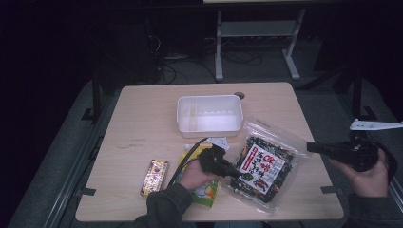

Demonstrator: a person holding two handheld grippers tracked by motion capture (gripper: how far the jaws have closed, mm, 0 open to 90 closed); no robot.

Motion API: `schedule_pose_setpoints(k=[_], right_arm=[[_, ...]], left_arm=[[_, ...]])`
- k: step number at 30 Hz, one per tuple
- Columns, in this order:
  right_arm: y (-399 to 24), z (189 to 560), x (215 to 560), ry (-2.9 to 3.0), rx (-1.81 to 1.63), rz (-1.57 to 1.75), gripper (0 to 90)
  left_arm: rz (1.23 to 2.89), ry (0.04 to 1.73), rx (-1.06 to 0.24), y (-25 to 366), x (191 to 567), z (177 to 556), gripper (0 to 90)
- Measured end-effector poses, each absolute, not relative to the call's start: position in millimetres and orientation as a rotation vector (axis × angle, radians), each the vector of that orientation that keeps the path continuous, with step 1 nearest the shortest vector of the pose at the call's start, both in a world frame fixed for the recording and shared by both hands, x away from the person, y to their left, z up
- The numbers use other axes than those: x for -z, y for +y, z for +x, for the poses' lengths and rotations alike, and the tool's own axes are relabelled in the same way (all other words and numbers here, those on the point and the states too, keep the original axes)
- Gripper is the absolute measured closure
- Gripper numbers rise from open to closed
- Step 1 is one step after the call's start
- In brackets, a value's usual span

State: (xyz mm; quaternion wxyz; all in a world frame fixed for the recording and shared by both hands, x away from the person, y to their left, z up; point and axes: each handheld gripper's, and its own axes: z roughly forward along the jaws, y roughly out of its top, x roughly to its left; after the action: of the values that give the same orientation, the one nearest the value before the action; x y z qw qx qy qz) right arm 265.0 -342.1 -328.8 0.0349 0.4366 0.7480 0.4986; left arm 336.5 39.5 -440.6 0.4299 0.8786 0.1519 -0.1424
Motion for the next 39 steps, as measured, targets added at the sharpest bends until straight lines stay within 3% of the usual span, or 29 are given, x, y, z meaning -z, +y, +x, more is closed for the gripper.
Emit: schedule_pose_setpoints(k=[3, 6, 8, 11, 17, 28, 39], right_arm=[[-346, 267, 333, 2.294, -1.546, 1.348, 87.0], [-352, 273, 347, 2.281, -1.571, 1.366, 74.1], [-353, 275, 351, 2.285, -1.582, 1.374, 71.2], [-356, 279, 367, 2.281, -1.615, 1.406, 55.9], [-348, 285, 395, 2.315, -1.662, 1.433, 44.6], [-316, 298, 412, 2.436, -1.674, 1.391, 49.1], [-305, 298, 405, 2.508, -1.805, 1.290, 71.6]], left_arm=[[2.195, 0.376, 0.336, 39, 440, 335, 70.2], [2.204, 0.355, 0.317, 38, 440, 333, 70.5], [2.209, 0.348, 0.311, 37, 440, 333, 70.9], [2.212, 0.345, 0.304, 37, 439, 333, 71.6], [2.214, 0.338, 0.286, 37, 439, 332, 72.1], [2.215, 0.334, 0.288, 38, 438, 331, 72.1], [2.204, 0.348, 0.285, 43, 439, 330, 68.5]])
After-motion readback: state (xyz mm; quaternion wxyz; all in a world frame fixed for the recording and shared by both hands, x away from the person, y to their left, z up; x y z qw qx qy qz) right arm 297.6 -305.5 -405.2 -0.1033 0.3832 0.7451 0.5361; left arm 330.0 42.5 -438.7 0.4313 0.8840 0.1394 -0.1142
